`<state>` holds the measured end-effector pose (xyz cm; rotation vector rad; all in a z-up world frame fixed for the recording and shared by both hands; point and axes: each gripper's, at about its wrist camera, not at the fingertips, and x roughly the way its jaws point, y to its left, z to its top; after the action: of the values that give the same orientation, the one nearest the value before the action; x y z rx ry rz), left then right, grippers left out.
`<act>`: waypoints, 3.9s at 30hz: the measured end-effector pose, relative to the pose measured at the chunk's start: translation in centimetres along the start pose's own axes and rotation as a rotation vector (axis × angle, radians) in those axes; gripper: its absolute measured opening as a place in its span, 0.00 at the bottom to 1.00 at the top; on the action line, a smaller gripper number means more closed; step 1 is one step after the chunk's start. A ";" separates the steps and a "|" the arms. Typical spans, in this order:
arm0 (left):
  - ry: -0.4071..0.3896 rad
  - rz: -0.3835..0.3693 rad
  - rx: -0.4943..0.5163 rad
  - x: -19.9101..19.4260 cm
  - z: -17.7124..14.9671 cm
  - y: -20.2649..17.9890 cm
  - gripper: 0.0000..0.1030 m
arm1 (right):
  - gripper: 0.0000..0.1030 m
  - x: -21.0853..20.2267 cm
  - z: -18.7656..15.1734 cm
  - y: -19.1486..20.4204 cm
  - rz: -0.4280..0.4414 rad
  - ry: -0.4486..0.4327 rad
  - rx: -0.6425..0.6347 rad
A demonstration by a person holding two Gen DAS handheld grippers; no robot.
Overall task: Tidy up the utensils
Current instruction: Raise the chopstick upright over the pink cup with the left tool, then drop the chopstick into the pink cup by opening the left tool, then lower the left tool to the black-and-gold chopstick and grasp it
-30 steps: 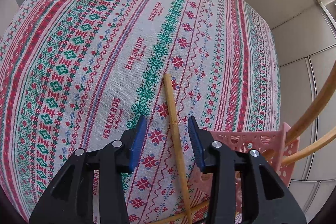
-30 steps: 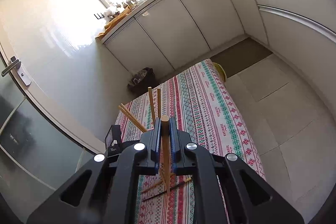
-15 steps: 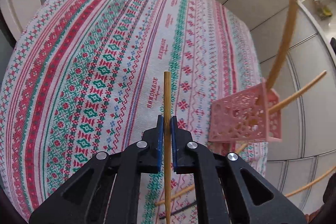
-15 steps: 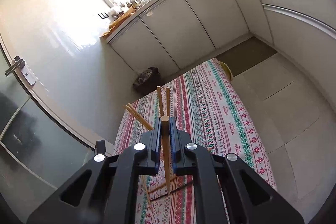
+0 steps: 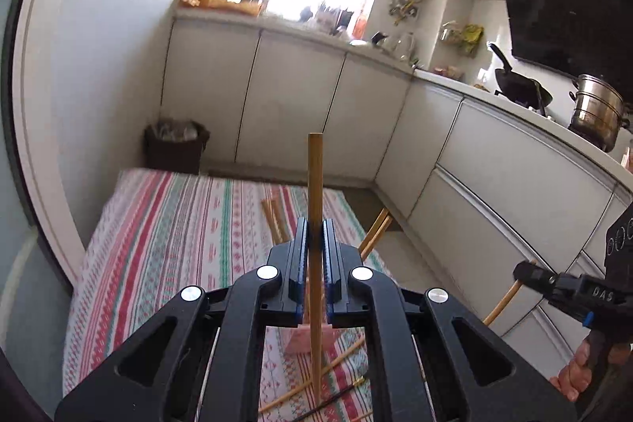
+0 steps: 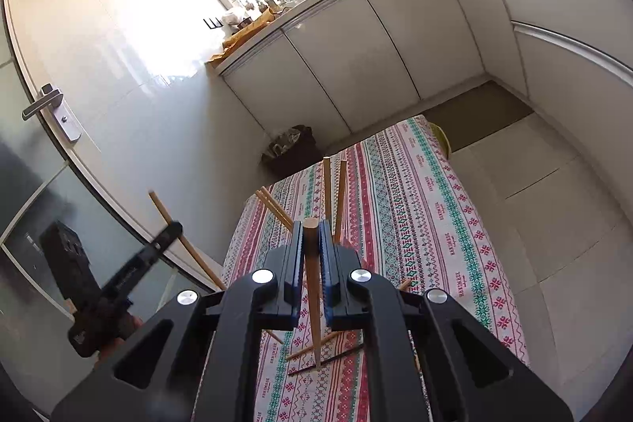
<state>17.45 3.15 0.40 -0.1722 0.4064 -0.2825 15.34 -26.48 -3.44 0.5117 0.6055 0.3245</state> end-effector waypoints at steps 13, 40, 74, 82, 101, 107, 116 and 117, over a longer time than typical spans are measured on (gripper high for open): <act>-0.190 0.040 0.109 2.1 3.8 -5.2 0.06 | 0.08 -0.2 0.1 -0.7 -0.006 0.006 -0.008; -0.268 0.085 -0.087 -6.2 1.8 2.0 0.15 | 0.08 1.2 8.1 8.0 -0.023 -0.219 -0.164; -0.176 0.052 -0.024 -6.0 0.6 1.4 0.63 | 0.87 2.5 1.3 6.7 -0.219 -0.279 -0.187; -0.073 -0.028 0.129 -4.4 -2.0 -1.5 0.93 | 0.93 0.6 -2.6 3.4 -0.359 -0.177 -0.197; 0.416 -0.253 0.550 3.0 -13.9 -9.0 0.93 | 0.93 -0.4 -14.5 -5.0 -0.482 0.191 -0.098; 0.573 -0.269 0.632 7.3 -15.6 -11.7 0.93 | 0.93 -1.0 -16.6 -5.9 -0.457 0.268 -0.086; 0.929 -0.231 0.783 15.9 -17.4 -15.4 0.40 | 0.93 -1.7 -16.0 -8.5 -0.401 0.290 0.044; 0.962 -0.216 0.782 16.7 -17.8 -15.2 0.38 | 0.93 -1.8 -16.0 -8.8 -0.398 0.297 0.063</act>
<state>21.27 -18.27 -18.40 0.7256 1.1933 -0.7157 5.44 -28.80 -18.67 0.3941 0.9905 0.0009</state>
